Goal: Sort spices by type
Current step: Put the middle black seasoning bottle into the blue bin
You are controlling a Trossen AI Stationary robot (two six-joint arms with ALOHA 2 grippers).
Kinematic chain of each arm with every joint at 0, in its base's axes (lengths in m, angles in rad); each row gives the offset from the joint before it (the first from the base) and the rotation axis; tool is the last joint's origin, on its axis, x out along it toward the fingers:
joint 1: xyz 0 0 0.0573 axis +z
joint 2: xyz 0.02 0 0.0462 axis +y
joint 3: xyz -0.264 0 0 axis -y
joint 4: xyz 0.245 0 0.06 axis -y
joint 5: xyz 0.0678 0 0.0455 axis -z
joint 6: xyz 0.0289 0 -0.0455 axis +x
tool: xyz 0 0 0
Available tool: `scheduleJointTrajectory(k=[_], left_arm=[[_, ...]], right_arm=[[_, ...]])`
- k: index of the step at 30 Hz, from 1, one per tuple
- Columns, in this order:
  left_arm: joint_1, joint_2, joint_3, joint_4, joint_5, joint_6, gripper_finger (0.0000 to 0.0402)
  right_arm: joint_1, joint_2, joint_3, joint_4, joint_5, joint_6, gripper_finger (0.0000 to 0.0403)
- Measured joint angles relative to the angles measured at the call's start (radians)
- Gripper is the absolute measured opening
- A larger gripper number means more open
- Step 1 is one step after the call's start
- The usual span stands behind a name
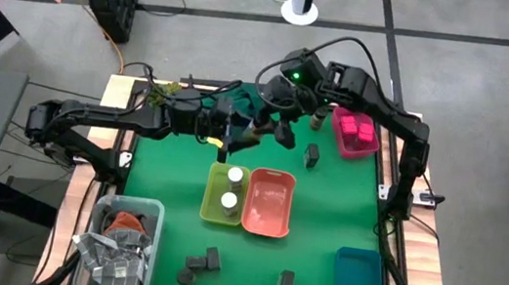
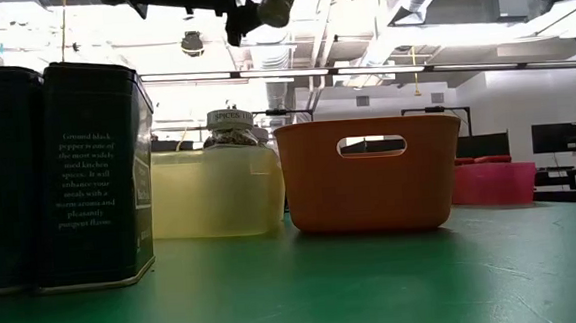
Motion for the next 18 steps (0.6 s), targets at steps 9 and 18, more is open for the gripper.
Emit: scheduleJointTrajectory(k=[9,18], left_arm=[[0.008,-0.071,0.0,-0.18,-0.051,-0.003,0.0339],[0.007,-0.234,0.0,-0.519,-0.222,-0.129,0.0326]], right_arm=[[-0.008,-0.001,0.057,-0.259,0.027,0.035,0.0229],[0.147,-0.127,-0.022,-0.412,0.058,0.195,0.0229]])
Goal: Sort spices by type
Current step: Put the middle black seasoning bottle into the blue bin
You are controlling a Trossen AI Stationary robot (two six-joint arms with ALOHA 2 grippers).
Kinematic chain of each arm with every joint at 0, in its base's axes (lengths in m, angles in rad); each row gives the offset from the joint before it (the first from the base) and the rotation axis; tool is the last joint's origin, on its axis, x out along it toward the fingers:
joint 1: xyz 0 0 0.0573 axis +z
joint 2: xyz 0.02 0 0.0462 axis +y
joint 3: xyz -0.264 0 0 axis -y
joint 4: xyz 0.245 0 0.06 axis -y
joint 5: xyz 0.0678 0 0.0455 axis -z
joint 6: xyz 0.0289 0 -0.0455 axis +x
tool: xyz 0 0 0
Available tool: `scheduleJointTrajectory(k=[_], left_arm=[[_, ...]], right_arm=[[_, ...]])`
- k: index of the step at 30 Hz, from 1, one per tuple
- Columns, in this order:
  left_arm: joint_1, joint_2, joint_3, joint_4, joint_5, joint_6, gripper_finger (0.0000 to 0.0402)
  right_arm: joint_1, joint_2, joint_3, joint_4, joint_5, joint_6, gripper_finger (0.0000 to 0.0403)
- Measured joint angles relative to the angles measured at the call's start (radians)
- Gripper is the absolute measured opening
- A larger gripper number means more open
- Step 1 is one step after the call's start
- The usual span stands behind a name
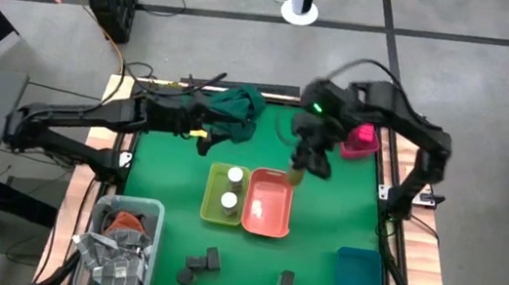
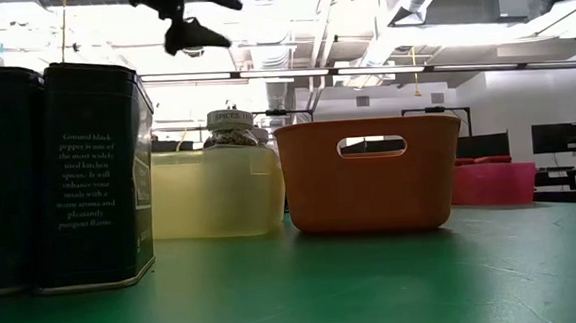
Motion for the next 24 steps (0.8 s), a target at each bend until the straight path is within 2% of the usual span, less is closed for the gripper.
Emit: scheduleJointTrajectory(k=[3,6,9,13,20,24], left_arm=[[0.0,-0.022,0.0,-0.068,-0.073,-0.065,0.0325],[-0.001,-0.024,0.0,-0.084,-0.103,-0.116,0.0325],[-0.027,-0.012,0.0,-0.061,-0.105,-0.17,0.0325],[-0.105,-0.01,0.0,-0.022,-0.113,-0.165,0.0325],[-0.29,-0.095,0.0,-0.033,-0.224,-0.159,0.0325],[-0.368,-0.158,0.0,-0.088,-0.26,-0.189,0.0325]], right_arm=[[0.11,-0.062,-0.053,-0.01,0.136,0.099,0.0229],[0.227,-0.107,-0.125,0.014,0.261,0.224,0.0229],[0.333,-0.145,-0.209,0.03,0.333,0.388,0.0229],[0.454,-0.186,-0.349,0.02,0.424,0.652,0.0229],[0.616,-0.258,-0.628,0.022,0.437,1.156,0.023],[0.724,-0.289,-0.743,0.038,0.39,1.396,0.023]])
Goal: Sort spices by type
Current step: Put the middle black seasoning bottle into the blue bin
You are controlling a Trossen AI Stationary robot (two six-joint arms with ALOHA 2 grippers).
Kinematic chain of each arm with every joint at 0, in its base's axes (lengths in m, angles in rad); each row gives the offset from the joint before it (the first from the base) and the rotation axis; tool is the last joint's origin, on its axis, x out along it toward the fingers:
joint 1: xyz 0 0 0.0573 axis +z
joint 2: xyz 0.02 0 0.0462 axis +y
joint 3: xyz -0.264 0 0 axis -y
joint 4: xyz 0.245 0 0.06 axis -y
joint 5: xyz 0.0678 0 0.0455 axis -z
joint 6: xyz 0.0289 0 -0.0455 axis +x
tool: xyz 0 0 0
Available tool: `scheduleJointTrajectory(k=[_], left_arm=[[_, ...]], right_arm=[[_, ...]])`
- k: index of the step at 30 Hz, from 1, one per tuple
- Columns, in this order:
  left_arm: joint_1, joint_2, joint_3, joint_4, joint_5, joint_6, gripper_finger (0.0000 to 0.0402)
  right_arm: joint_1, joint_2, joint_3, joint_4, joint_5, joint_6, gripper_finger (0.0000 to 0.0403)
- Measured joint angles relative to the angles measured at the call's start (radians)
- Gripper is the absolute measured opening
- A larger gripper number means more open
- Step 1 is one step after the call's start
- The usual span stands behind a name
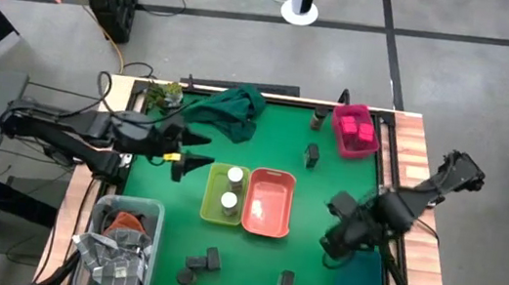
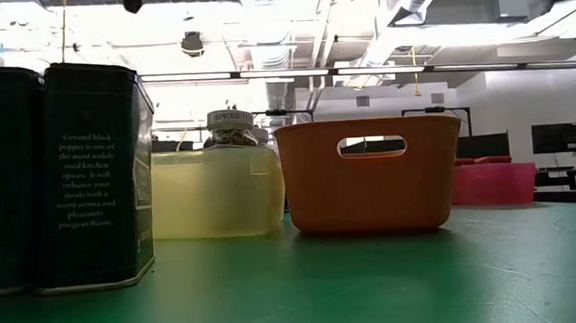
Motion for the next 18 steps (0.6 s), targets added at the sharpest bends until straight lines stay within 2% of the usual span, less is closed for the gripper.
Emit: scheduleJointTrajectory(k=[5,10,18], left_arm=[[-0.077,-0.052,0.0,-0.054,-0.069,-0.032,0.0325],[-0.112,-0.058,0.0,-0.091,-0.108,-0.042,0.0325],[-0.137,-0.05,0.0,-0.09,-0.119,-0.044,0.0325]], right_arm=[[0.145,-0.019,-0.079,0.023,-0.014,0.244,0.023],[0.266,0.022,-0.164,0.04,0.001,0.413,0.023],[0.39,0.068,-0.302,0.113,0.105,0.679,0.023]])
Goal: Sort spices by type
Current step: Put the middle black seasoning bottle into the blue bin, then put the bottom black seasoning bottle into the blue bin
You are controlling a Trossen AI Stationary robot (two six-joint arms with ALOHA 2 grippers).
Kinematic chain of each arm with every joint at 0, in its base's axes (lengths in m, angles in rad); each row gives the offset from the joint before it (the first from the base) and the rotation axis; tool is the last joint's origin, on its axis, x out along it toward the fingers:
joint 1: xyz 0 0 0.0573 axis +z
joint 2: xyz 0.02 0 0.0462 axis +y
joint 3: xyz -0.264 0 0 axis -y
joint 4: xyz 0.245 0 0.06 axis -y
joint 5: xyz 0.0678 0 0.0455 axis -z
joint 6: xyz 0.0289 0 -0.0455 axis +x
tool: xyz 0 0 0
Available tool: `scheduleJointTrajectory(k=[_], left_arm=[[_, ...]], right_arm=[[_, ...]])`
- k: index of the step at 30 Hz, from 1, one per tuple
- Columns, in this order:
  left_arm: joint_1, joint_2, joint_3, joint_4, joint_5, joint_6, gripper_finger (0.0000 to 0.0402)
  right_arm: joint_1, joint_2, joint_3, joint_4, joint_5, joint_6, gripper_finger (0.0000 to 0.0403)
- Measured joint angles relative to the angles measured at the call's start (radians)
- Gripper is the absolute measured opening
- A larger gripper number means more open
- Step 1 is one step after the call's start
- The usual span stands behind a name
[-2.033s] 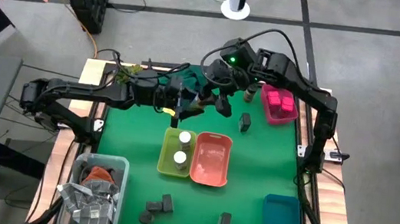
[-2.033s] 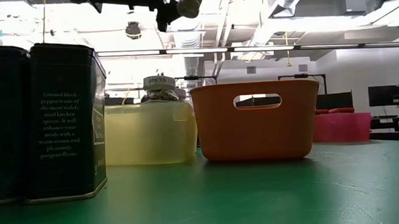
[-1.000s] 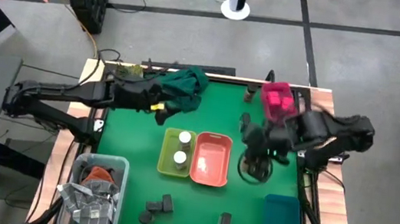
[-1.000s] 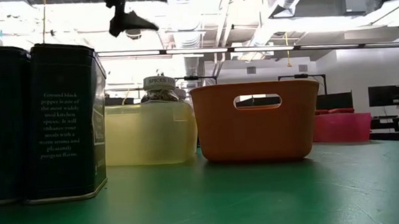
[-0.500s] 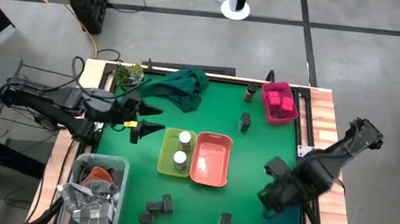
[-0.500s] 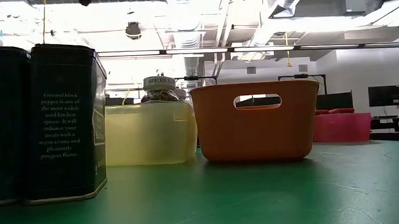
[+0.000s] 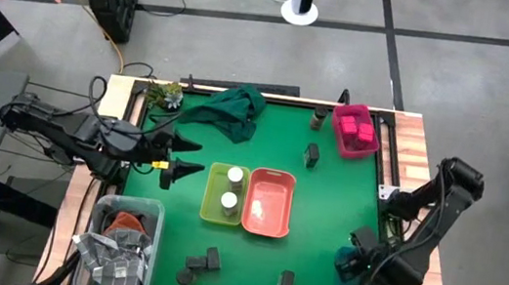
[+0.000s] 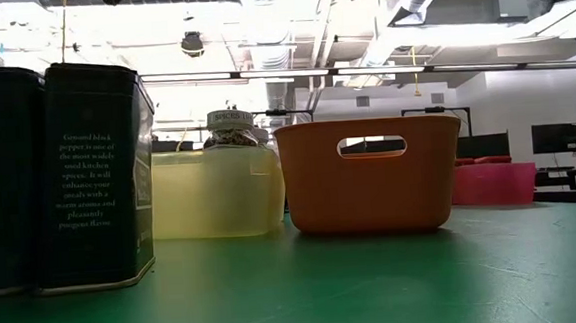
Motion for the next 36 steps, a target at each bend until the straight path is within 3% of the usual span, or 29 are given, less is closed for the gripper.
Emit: scheduleJointTrajectory(k=[4,10,17,27,32,36], left_arm=[[0.0,-0.001,0.0,0.001,-0.012,0.0,0.0325],[0.0,-0.001,0.0,-0.014,-0.024,-0.002,0.0325],[0.0,-0.001,0.0,-0.021,-0.036,-0.017,0.0325],[0.0,-0.001,0.0,-0.02,-0.032,-0.018,0.0325],[-0.005,0.0,0.0,-0.021,0.093,-0.017,0.0325],[-0.088,0.021,0.0,-0.022,0.195,-0.022,0.0325]], right_arm=[[0.031,0.022,-0.033,0.003,0.044,0.087,0.023],[0.046,0.084,-0.039,0.005,0.067,0.084,0.0233],[0.049,0.127,-0.04,0.072,0.067,0.058,0.0267],[0.056,0.085,-0.045,0.105,0.028,0.054,0.0311],[0.047,-0.02,-0.045,0.091,0.006,0.009,0.0328],[0.013,-0.136,-0.043,0.061,0.003,-0.024,0.0333]])
